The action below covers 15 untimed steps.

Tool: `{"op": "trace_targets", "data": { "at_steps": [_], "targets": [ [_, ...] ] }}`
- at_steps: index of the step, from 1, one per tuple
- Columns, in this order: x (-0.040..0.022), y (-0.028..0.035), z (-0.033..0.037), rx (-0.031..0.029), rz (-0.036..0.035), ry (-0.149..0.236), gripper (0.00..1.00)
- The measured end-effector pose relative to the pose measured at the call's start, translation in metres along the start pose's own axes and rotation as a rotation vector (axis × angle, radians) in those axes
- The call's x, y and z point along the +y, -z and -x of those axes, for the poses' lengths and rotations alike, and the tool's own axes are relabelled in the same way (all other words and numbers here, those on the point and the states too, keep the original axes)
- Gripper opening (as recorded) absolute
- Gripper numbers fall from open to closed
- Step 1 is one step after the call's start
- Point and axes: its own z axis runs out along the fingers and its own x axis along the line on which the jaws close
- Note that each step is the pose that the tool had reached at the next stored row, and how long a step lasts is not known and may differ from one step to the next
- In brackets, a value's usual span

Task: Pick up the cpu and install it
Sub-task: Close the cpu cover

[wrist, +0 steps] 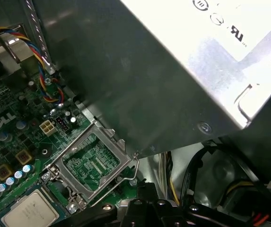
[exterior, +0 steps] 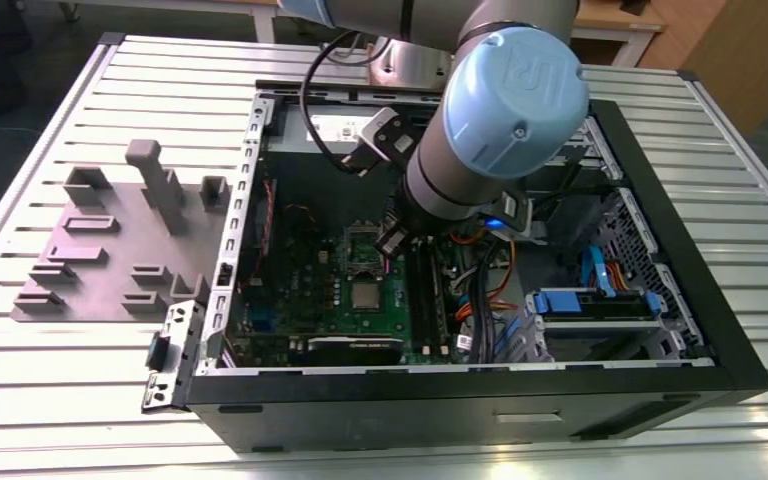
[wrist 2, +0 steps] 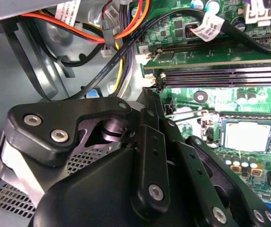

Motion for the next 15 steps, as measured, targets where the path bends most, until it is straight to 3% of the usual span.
{"op": "trace_targets", "data": {
  "at_steps": [4,6,9,11,15],
  "targets": [
    [0.0001,-0.0008,0.0001,-0.0072,0.0042,-0.004,0.11],
    [0.0001,-0.0011,0.0001,-0.0117,0.0022,-0.014,0.11],
    [0.0001,-0.0016,-0.0002,-0.0119,0.0018,-0.016,0.11],
    [0.0001,-0.0018,-0.0003,-0.0083,0.0048,-0.004,0.11],
    [0.0,-0.0021,-0.0004,0.0072,0.0164,0.044,0.11]
  ]
}}
